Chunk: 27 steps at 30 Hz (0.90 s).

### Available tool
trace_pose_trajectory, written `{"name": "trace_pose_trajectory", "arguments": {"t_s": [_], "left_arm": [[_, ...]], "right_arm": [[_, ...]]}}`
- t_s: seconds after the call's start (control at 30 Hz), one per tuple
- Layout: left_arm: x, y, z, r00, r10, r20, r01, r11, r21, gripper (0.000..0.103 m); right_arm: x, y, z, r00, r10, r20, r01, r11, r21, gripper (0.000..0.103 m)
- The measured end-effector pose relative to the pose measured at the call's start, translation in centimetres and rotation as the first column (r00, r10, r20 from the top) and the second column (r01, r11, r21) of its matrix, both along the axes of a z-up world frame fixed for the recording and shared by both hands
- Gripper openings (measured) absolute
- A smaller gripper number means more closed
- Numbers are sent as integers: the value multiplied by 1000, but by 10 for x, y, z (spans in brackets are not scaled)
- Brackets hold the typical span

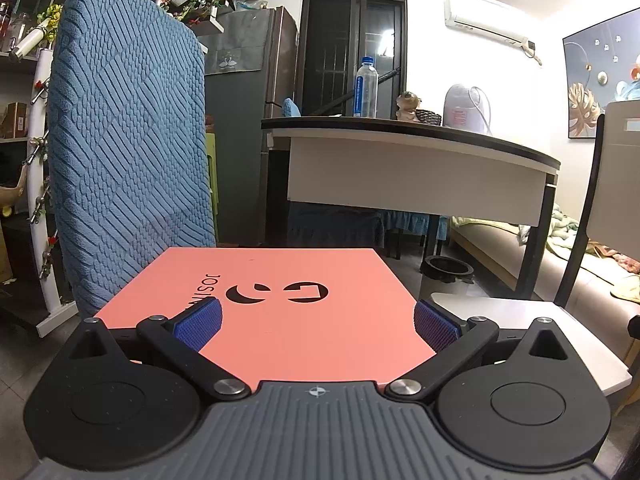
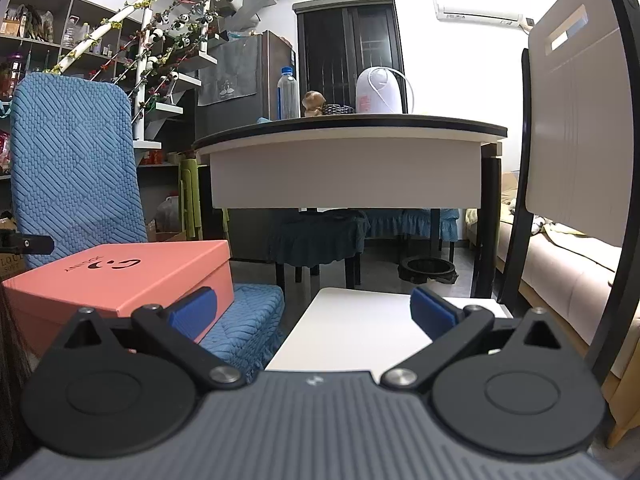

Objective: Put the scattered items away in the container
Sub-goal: 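Open both grippers and pull them back from the lidded box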

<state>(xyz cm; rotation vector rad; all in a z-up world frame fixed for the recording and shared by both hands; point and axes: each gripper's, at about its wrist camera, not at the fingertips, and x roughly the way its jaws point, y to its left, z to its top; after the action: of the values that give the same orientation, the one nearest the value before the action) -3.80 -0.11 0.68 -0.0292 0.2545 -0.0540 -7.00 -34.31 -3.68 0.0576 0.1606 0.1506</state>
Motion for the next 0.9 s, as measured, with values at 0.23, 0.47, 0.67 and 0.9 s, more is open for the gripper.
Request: {"name": "trace_pose_trajectory", "arguments": {"t_s": [0.23,0.47,0.67,0.9], "left_arm": [[0,-1,1,1000,0,-3,0,1000,-2,103],[0,-1,0,1000,2,-6,-2,1000,-4,103],[0,0,1,1000,4,-9,-4,1000,-5,103],[-1,3,1,1000,6,-12,-7,1000,-16,103]], "right_arm": [[0,2,0,1000,-3,1,3,1000,-3,103],[1,3,1,1000,-9,1,9,1000,-5,103],[1,5,2,1000,-13,0,13,1000,-7,103],[2,6,2,1000,-18,0,18,1000,-9,103]]}}
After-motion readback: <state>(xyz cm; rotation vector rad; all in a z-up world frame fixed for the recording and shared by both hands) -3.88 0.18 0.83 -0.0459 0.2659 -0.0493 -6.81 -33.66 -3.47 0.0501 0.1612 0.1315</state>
